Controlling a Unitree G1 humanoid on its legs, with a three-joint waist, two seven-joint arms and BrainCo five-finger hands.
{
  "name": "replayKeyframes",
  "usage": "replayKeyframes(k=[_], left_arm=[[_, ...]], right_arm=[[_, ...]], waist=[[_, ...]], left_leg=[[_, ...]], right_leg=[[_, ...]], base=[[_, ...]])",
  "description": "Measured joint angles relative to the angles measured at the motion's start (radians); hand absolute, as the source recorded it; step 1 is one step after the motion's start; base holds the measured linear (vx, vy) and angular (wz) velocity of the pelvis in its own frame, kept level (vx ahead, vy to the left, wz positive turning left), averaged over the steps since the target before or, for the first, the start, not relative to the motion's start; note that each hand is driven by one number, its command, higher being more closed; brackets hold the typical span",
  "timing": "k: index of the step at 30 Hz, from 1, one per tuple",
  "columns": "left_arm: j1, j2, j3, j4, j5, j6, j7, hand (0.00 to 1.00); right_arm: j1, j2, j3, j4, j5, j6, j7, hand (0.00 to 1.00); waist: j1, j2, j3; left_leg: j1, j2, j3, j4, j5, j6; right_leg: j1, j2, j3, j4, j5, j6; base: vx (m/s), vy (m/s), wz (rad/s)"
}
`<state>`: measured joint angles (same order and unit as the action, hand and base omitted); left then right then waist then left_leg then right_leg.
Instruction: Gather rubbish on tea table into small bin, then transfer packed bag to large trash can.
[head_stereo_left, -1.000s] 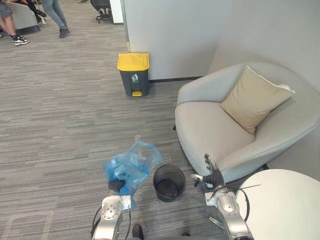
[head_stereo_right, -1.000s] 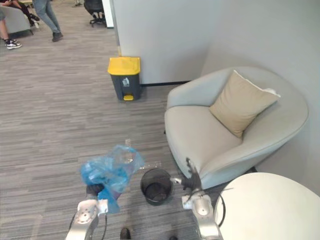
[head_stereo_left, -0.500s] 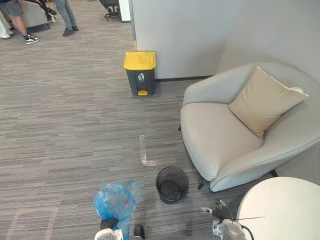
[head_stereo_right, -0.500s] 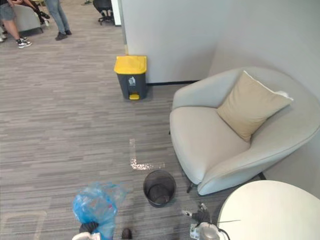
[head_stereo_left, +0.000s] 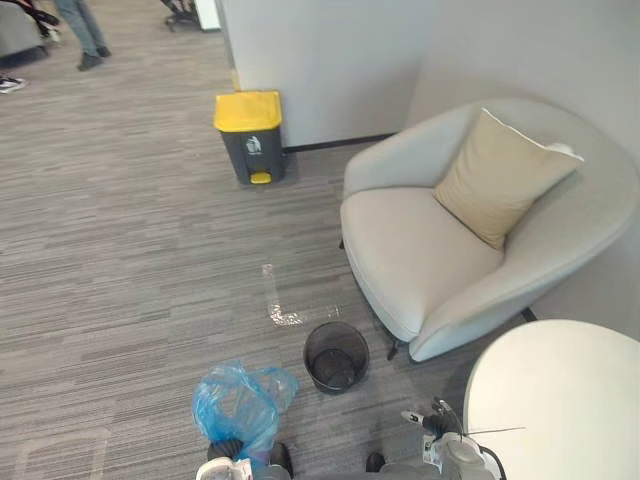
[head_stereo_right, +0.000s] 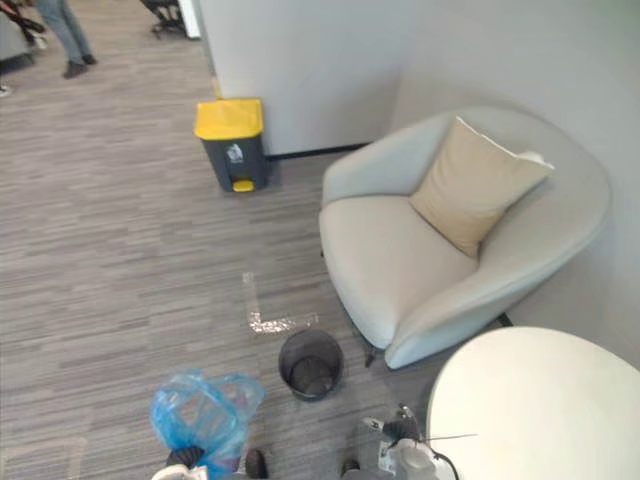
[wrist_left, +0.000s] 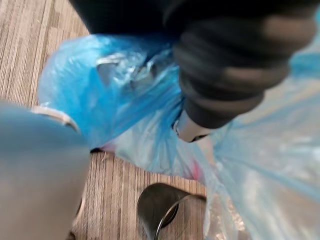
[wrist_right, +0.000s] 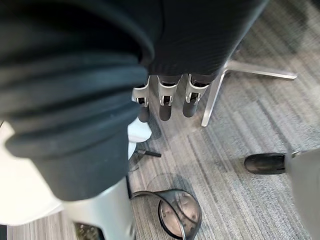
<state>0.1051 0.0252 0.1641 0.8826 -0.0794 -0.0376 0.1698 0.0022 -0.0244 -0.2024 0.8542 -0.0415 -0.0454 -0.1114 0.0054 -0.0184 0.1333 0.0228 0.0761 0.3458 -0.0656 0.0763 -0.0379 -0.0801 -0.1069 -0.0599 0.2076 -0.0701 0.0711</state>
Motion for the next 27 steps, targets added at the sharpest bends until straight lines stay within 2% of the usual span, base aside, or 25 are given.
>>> replayKeyframes(k=[1,2,4,5,7,8,9,10,12,13,14,16,17,18,19,21,22,23,24,27], left_arm=[[-0.010,-0.018,0.005,-0.044,-0.001,-0.002,0.001,1.00],[-0.016,-0.025,0.008,-0.072,-0.001,-0.006,0.001,1.00],[-0.003,-0.034,0.008,-0.111,-0.001,-0.006,0.002,1.00],[0.005,-0.034,0.013,-0.126,-0.001,-0.006,0.002,1.00],[0.018,-0.035,0.027,-0.140,-0.001,-0.006,0.002,1.00],[0.018,-0.046,0.036,-0.141,-0.002,-0.004,0.002,1.00],[0.029,-0.064,0.038,-0.147,-0.003,-0.006,0.003,1.00],[0.030,-0.078,0.036,-0.133,-0.003,-0.005,0.003,1.00],[0.038,-0.080,0.005,-0.120,-0.004,-0.001,0.002,1.00],[0.048,-0.081,0.003,-0.118,-0.005,-0.001,0.002,1.00],[0.049,-0.080,0.004,-0.118,-0.005,-0.001,0.002,1.00],[0.044,-0.080,0.008,-0.124,-0.002,-0.003,0.003,1.00],[0.044,-0.080,0.008,-0.124,-0.002,-0.003,0.003,1.00],[0.043,-0.080,0.008,-0.122,-0.002,-0.003,0.003,1.00],[0.030,-0.080,0.001,-0.120,-0.002,-0.003,0.001,1.00],[0.020,-0.080,0.002,-0.103,0.000,-0.001,0.001,1.00],[0.015,-0.080,-0.004,-0.090,0.002,0.000,0.000,1.00],[0.013,-0.080,-0.007,-0.081,0.007,0.001,0.000,1.00],[0.005,-0.069,-0.007,-0.073,0.012,0.001,0.000,1.00],[0.015,-0.003,-0.040,-0.040,0.021,0.002,0.001,1.00]], right_arm=[[0.001,0.009,-0.001,-0.031,0.000,0.000,-0.010,0.00],[0.008,0.020,0.001,-0.057,0.000,0.005,-0.015,0.00],[0.017,0.033,0.025,-0.060,0.000,0.004,-0.016,0.00],[0.018,0.038,0.031,-0.060,0.000,0.004,-0.016,0.00],[0.016,0.048,0.031,-0.059,0.001,0.003,-0.017,0.00],[0.010,0.045,0.027,-0.058,0.002,0.002,-0.018,0.00],[0.005,0.043,0.025,-0.058,0.004,0.002,-0.023,0.00],[-0.007,0.031,0.019,-0.053,0.005,0.001,-0.031,0.00],[0.018,0.018,0.019,-0.049,0.005,0.009,-0.043,0.00],[0.028,0.019,0.017,-0.049,0.005,0.013,-0.051,0.00],[0.027,0.019,0.015,-0.049,0.005,0.014,-0.054,0.00],[0.015,0.018,-0.001,-0.048,0.008,0.016,-0.063,0.00],[0.013,0.018,-0.002,-0.049,0.011,0.015,-0.064,0.00],[0.009,0.019,-0.003,-0.049,0.013,0.014,-0.065,0.00],[0.009,0.021,-0.012,-0.049,0.013,0.015,-0.064,0.00],[0.018,0.027,-0.030,-0.047,0.014,0.015,-0.064,0.00],[0.030,0.027,-0.041,-0.046,0.016,0.015,-0.065,0.00],[0.037,0.026,-0.054,-0.045,0.022,0.015,-0.065,0.00],[0.035,0.032,-0.070,-0.021,0.025,0.017,-0.065,0.00],[0.038,0.060,-0.072,0.026,0.042,0.016,-0.065,0.00]], waist=[[0.001,0.004,0.004],[0.001,0.002,0.012],[0.006,-0.017,0.005],[0.009,-0.025,-0.001],[0.032,-0.041,-0.012],[0.044,-0.036,-0.017],[0.072,-0.003,-0.022],[0.076,0.036,-0.019],[0.049,0.079,-0.016],[0.043,0.078,-0.019],[0.043,0.075,-0.017],[0.051,0.056,-0.016],[0.051,0.054,-0.018],[0.049,0.045,-0.016],[0.049,0.040,-0.013],[0.041,0.033,-0.011],[0.032,0.031,-0.012],[0.025,0.040,-0.016],[0.027,0.019,-0.017],[0.022,-0.020,-0.043]], left_leg=[[-0.040,0.021,0.003,0.056,-0.018,0.018],[-0.053,0.014,-0.007,0.091,-0.027,0.027],[-0.078,0.008,-0.046,0.153,-0.041,0.028],[-0.099,0.008,-0.061,0.177,-0.044,0.025],[-0.150,0.013,-0.082,0.227,-0.042,0.016],[-0.179,0.033,-0.084,0.251,-0.035,0.002],[-0.207,0.063,-0.085,0.247,-0.014,-0.016],[-0.234,0.091,-0.113,0.235,0.014,-0.026],[-0.230,0.108,-0.158,0.167,0.052,-0.043],[-0.220,0.106,-0.155,0.127,0.035,-0.067],[-0.217,0.106,-0.147,0.115,0.032,-0.075],[-0.214,0.088,-0.117,0.220,0.032,-0.047],[-0.212,0.081,-0.113,0.262,0.006,-0.034],[-0.211,0.066,-0.103,0.330,-0.073,-0.012],[-0.208,0.069,-0.076,0.387,-0.136,-0.007],[-0.189,0.075,-0.037,0.430,-0.193,-0.012],[-0.158,0.080,0.007,0.426,-0.224,-0.016],[-0.141,0.077,0.025,0.385,-0.237,-0.035],[-0.120,0.037,0.024,0.313,-0.208,-0.026],[-0.060,-0.049,0.021,0.132,-0.126,0.011]], right_leg=[[-0.035,-0.009,0.006,0.074,-0.023,0.012],[-0.089,-0.035,-0.004,0.304,-0.101,-0.002],[-0.083,-0.059,0.017,0.536,-0.171,0.024],[-0.064,-0.065,0.023,0.566,-0.184,0.036],[-0.016,-0.059,0.040,0.497,-0.233,0.054],[0.016,-0.031,0.028,0.390,-0.263,0.036],[0.058,0.008,0.009,0.248,-0.277,0.011],[0.088,0.043,-0.019,0.152,-0.267,-0.036],[0.103,0.075,-0.083,0.119,-0.238,-0.056],[0.102,0.070,-0.115,0.108,-0.230,-0.069],[0.102,0.066,-0.124,0.102,-0.223,-0.075],[0.078,0.033,-0.156,0.102,-0.198,-0.090],[0.072,0.024,-0.162,0.102,-0.194,-0.089],[0.057,0.000,-0.185,0.099,-0.178,-0.081],[0.049,-0.022,-0.212,0.096,-0.162,-0.075],[0.048,-0.048,-0.247,0.089,-0.148,-0.057],[0.053,-0.068,-0.272,0.078,-0.136,-0.036],[0.057,-0.068,-0.282,0.067,-0.126,-0.019],[0.059,-0.079,-0.275,0.034,-0.107,-0.002],[0.074,-0.105,-0.251,-0.049,-0.056,0.012]], base=[[-0.08,0.014,0.27],[-0.08,-0.004,0.40],[-0.09,-0.103,0.55],[-0.15,-0.206,0.57],[-0.15,-0.205,0.26],[-0.20,-0.198,-0.16],[-0.29,-0.237,-0.12],[-0.27,-0.171,0.07],[-0.31,-0.129,0.73],[-0.30,-0.081,0.73],[-0.26,-0.055,0.50],[-0.19,-0.003,0.37],[-0.19,0.063,0.49],[-0.15,0.118,0.60],[-0.14,0.147,0.73],[-0.06,0.140,0.66],[-0.07,0.221,0.71],[-0.10,0.273,0.64],[-0.09,0.230,0.31],[-0.05,0.198,0.09]])
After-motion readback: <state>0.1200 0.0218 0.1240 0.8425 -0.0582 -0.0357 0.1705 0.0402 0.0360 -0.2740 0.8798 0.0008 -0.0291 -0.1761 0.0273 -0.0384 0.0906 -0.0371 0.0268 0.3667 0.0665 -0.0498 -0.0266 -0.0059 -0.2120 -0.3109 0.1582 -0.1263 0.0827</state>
